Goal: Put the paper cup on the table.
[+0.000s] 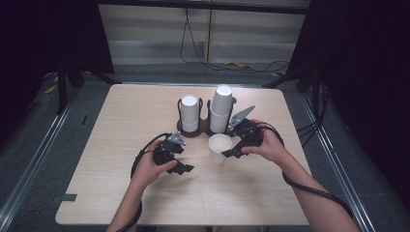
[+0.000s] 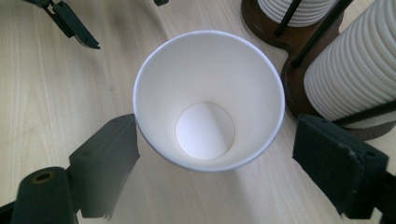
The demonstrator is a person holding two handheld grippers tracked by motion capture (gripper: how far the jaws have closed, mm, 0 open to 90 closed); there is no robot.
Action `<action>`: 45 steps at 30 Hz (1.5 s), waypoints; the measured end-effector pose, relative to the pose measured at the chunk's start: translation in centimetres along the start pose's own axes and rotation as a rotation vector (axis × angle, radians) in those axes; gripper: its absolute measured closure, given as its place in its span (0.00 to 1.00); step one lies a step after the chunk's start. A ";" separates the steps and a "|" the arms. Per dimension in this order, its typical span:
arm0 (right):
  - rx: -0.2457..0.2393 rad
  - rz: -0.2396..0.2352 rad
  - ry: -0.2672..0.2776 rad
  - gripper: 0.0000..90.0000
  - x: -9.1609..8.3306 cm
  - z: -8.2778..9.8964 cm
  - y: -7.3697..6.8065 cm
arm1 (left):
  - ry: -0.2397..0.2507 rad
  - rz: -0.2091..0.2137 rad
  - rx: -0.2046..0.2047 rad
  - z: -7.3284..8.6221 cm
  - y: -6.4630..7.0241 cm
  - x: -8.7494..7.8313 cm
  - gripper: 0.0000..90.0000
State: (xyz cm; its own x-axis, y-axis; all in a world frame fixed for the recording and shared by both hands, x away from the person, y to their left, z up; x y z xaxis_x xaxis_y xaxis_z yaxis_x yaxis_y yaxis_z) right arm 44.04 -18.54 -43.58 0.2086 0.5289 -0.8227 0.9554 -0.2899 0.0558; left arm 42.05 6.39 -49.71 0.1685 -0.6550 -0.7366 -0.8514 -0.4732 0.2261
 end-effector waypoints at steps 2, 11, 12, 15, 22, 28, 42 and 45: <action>0.003 0.000 0.006 0.15 -0.2 0.4 -0.1 | -0.003 -0.001 -0.003 0.0 0.0 -0.1 0.19; 0.013 0.005 0.002 0.15 -0.6 2.1 -0.5 | -0.008 -0.001 -0.007 -0.1 0.1 0.0 0.19; 0.017 0.008 0.002 0.15 -0.7 2.3 -0.6 | -0.013 -0.001 -0.006 -0.1 0.0 0.0 0.19; 0.018 0.005 0.011 0.15 -0.8 2.6 -0.8 | -0.006 -0.004 -0.002 0.0 0.0 0.0 0.19; 0.012 0.016 0.011 0.15 -0.9 3.4 -1.2 | -0.007 -0.008 -0.010 0.1 -0.1 -0.2 0.19; 0.017 0.016 0.025 0.15 -0.9 4.3 -1.7 | -0.002 -0.008 -0.006 0.2 -0.2 -0.3 0.19; 0.058 0.028 0.020 0.15 -1.0 6.5 -2.1 | 0.008 -0.010 -0.016 0.3 -0.3 -0.6 0.19; 0.068 0.029 0.023 0.15 -1.0 6.9 -2.3 | 0.002 -0.017 -0.020 0.4 -0.4 -0.7 0.19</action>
State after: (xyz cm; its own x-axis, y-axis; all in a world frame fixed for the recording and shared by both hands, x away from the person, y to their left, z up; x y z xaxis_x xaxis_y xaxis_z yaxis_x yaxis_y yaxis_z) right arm 40.19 -23.89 -46.74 0.2413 0.5374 -0.8081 0.9328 -0.3581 0.0403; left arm 42.09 7.26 -49.56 0.1835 -0.6480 -0.7392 -0.8385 -0.4956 0.2263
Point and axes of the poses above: each handheld gripper's, and its own axes: x roughly forward along the jaws, z roughly out of its underside, y roughly to its right, the point moved 3 cm from there along x, roughly forward along the jaws, and after that the axes turned 8 degrees about -x, right-handed, at the moved point
